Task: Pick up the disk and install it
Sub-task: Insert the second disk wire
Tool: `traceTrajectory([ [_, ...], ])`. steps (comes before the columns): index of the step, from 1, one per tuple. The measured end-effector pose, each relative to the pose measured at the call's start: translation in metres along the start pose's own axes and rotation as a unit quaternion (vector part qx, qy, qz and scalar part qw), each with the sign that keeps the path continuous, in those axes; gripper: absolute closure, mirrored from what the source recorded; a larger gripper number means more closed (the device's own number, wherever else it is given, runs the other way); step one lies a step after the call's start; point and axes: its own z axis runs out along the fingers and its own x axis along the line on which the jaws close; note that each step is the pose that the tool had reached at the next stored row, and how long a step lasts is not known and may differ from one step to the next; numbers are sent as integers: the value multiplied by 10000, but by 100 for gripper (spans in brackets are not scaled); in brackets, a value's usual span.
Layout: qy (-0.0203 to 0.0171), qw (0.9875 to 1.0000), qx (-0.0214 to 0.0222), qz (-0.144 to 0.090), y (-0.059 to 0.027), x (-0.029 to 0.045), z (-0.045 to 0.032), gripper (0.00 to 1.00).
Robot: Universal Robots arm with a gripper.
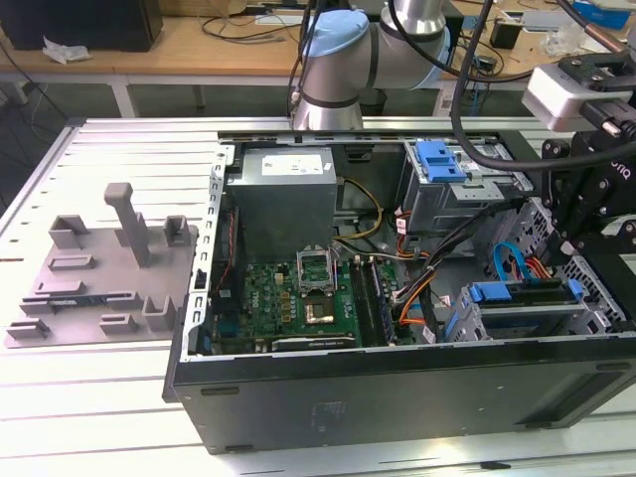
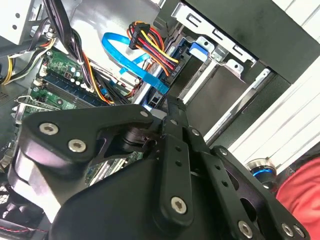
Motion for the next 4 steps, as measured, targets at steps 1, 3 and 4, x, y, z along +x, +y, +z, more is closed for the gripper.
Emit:
traceTrajectory([
  [1, 0, 10000, 0, 0, 0, 0, 0, 89],
  [3, 0, 10000, 0, 0, 0, 0, 0, 89],
  [4, 0, 10000, 0, 0, 0, 0, 0, 89],
])
